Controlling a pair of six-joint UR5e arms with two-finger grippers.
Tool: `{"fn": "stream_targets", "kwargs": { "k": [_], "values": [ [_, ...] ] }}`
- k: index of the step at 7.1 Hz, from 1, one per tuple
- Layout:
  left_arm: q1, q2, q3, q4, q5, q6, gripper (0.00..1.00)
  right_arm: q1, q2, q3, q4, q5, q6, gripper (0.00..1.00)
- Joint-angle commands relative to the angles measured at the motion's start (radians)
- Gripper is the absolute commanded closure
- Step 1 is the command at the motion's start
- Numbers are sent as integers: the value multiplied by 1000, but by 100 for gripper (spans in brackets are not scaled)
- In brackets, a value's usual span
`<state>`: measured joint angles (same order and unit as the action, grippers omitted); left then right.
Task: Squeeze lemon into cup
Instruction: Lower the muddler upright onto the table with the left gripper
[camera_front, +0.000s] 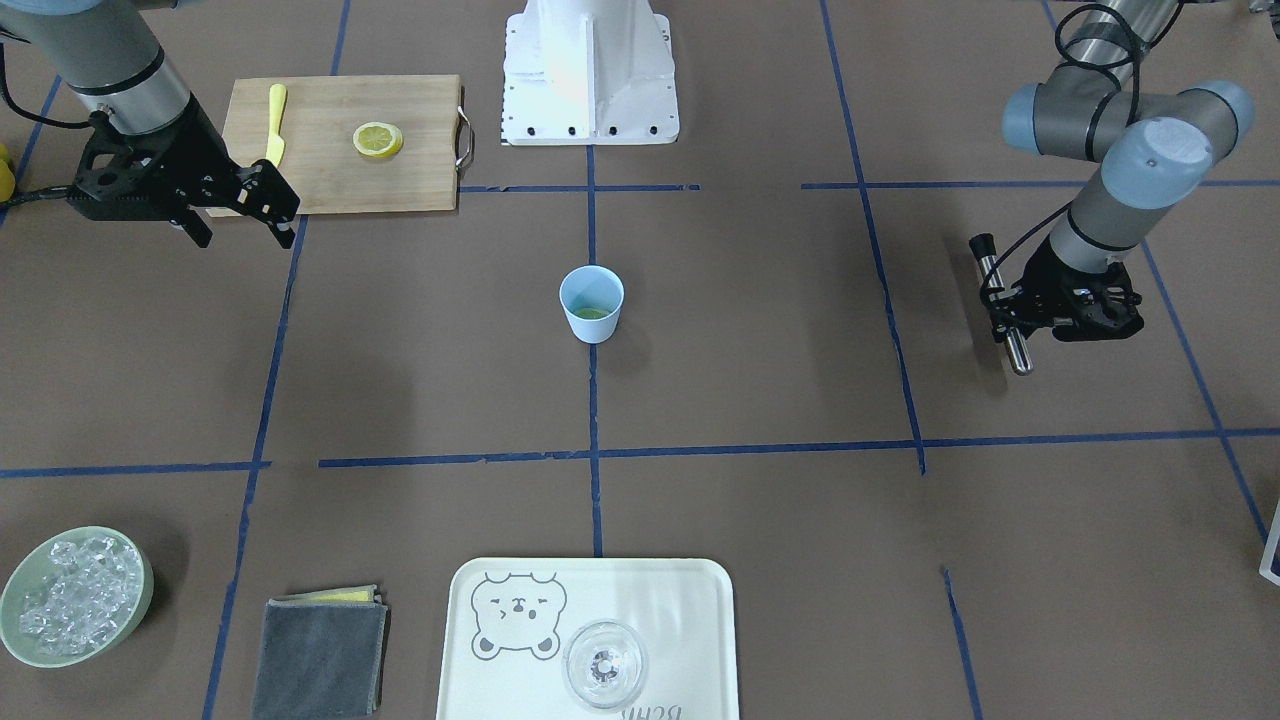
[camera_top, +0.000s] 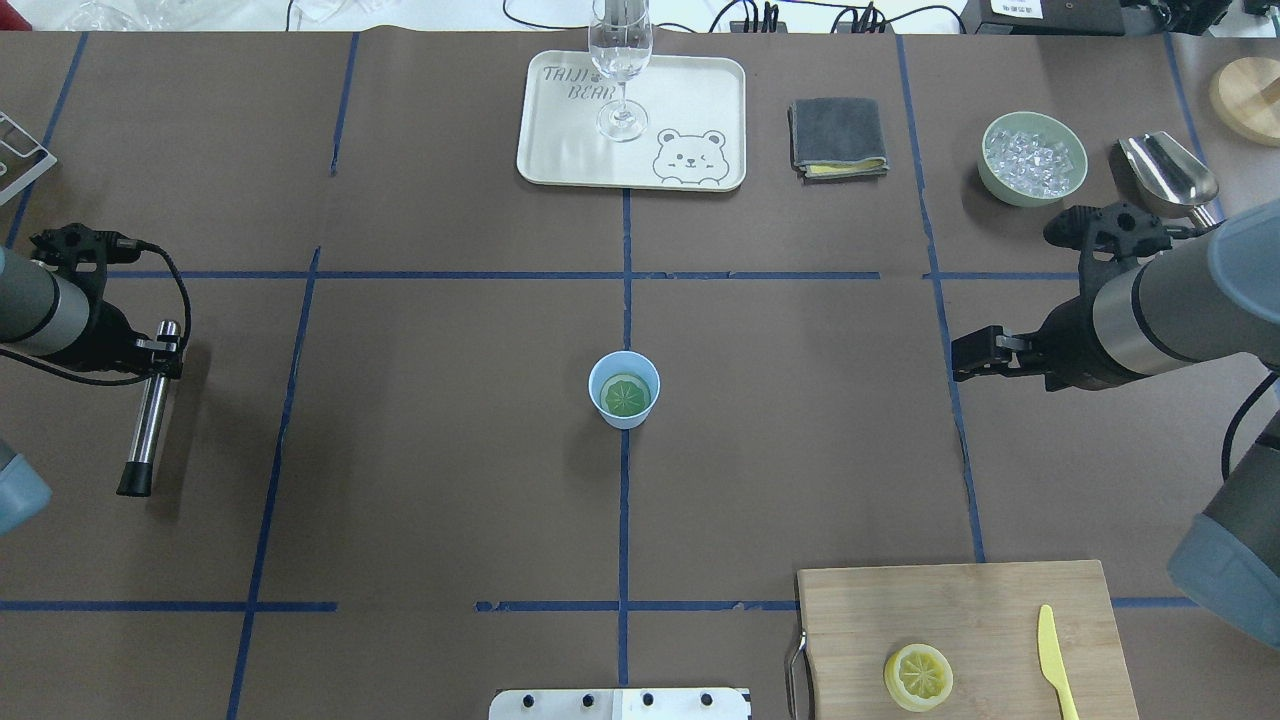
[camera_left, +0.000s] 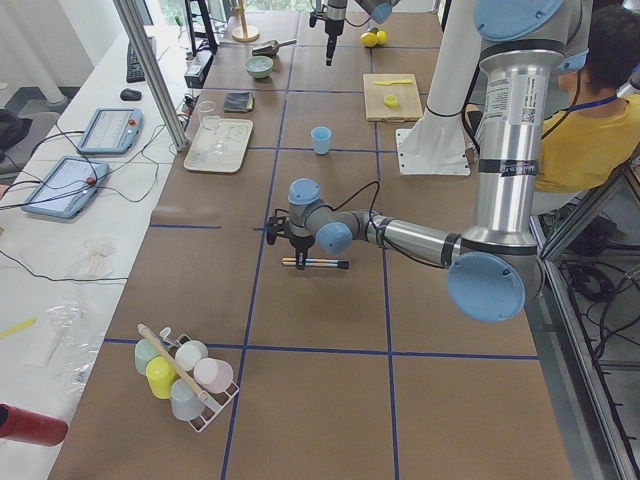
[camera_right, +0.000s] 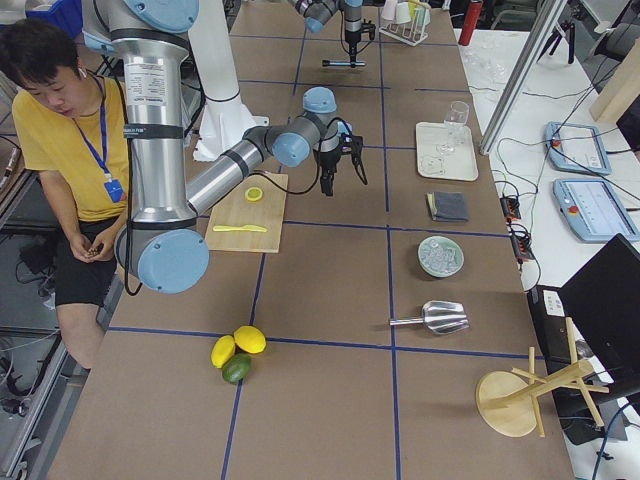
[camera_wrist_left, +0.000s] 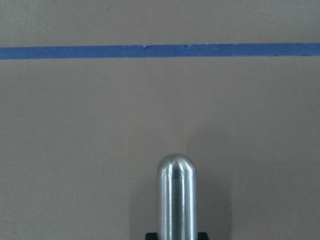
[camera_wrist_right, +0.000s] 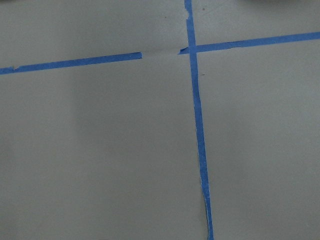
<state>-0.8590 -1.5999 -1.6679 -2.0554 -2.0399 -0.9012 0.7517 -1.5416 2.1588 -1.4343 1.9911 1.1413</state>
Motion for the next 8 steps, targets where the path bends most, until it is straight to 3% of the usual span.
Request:
{"fn": "stream_targets", "kwargs": {
  "k": [1, 2, 3, 4, 5, 8],
  "values": [
    [2, 0, 4, 0, 0, 2, 97, -2, 0, 0, 0, 0, 0, 0],
    [2, -5, 8, 0, 1, 5, 85, -2, 0, 1, 0, 2, 0, 0],
    [2, -5, 8, 0, 1, 5, 83, -2, 0, 1, 0, 2, 0, 0],
    [2, -6, 5, -3, 4, 7, 55, -2, 1, 1, 0, 2, 0, 0],
    [3, -6, 4, -5, 9, -1, 1, -2, 3, 1, 0, 2, 0, 0],
    [0, -3, -21, -5, 10, 8, 0, 0, 3, 6, 0, 3, 0, 0]
  ]
}}
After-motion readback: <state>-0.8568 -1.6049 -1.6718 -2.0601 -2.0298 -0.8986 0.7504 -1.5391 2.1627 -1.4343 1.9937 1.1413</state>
